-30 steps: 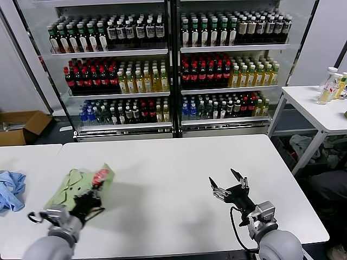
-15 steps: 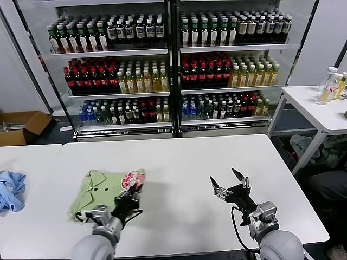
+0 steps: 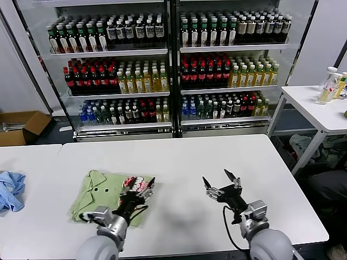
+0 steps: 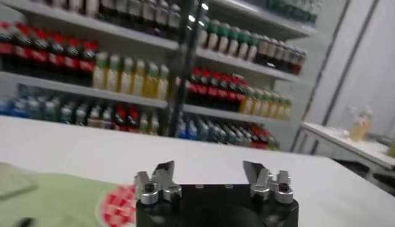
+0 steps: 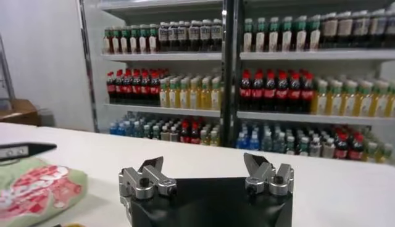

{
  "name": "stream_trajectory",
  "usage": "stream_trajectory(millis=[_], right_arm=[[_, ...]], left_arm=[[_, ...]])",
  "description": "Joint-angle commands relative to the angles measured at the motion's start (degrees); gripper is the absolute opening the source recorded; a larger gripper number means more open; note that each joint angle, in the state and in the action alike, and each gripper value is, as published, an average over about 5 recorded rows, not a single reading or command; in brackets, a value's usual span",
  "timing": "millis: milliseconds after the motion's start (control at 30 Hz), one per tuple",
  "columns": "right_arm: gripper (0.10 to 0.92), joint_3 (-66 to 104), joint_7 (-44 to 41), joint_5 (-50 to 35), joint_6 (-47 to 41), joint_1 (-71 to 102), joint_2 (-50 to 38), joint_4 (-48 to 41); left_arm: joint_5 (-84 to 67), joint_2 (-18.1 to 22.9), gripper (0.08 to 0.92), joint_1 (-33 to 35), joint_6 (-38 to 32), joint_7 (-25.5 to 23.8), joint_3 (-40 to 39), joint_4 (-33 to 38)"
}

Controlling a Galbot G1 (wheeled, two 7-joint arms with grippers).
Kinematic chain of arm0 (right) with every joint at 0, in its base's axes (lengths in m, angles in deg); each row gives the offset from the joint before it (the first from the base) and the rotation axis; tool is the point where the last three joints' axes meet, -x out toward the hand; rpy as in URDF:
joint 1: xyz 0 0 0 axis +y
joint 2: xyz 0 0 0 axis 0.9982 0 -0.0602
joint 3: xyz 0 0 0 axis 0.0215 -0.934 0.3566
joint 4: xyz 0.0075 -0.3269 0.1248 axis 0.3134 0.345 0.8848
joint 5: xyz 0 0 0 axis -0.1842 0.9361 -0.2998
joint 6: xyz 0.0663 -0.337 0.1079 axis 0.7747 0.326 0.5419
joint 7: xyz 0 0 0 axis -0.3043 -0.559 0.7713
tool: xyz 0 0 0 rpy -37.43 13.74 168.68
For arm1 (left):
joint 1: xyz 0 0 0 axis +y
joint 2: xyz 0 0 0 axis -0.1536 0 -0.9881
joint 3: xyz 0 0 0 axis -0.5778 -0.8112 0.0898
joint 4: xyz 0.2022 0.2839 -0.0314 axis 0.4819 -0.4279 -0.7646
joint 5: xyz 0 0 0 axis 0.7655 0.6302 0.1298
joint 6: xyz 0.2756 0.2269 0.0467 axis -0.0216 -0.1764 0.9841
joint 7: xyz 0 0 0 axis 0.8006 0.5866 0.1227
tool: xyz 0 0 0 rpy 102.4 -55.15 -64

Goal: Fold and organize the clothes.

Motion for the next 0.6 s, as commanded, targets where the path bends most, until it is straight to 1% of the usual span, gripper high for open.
stream_trajectory(millis=[33,100,200,400,600], right_arm=[[0.823,-17.8,7.9,-1.6,-1.3,-10.7,11.8,-8.1],[0.822,-21.1,10.4,-2.5,-1.3,-13.6,13.8,-11.2],[0.823,-25.0,14.1,-4.3,-1.4,-17.3,16.4,-14.6],[0.823,-29.3,18.5,-7.7,-1.6,-22.5,20.8,-20.7],[0.823,-33.0,19.6,-9.9,-2.0,-25.8,22.9,-24.6]], left_arm=[[-5.3,-3.5,0.768,7.6,-4.0,3.5,16.4,2.4],[-6.0,-3.5,0.804,8.0,-4.5,5.0,18.7,2.2],[-6.5,-3.3,0.820,8.7,-5.4,7.0,20.8,2.1],[-6.1,-2.6,0.823,9.9,-6.6,8.3,21.8,2.7],[-6.2,-1.9,0.823,9.9,-6.9,9.6,22.0,2.9]])
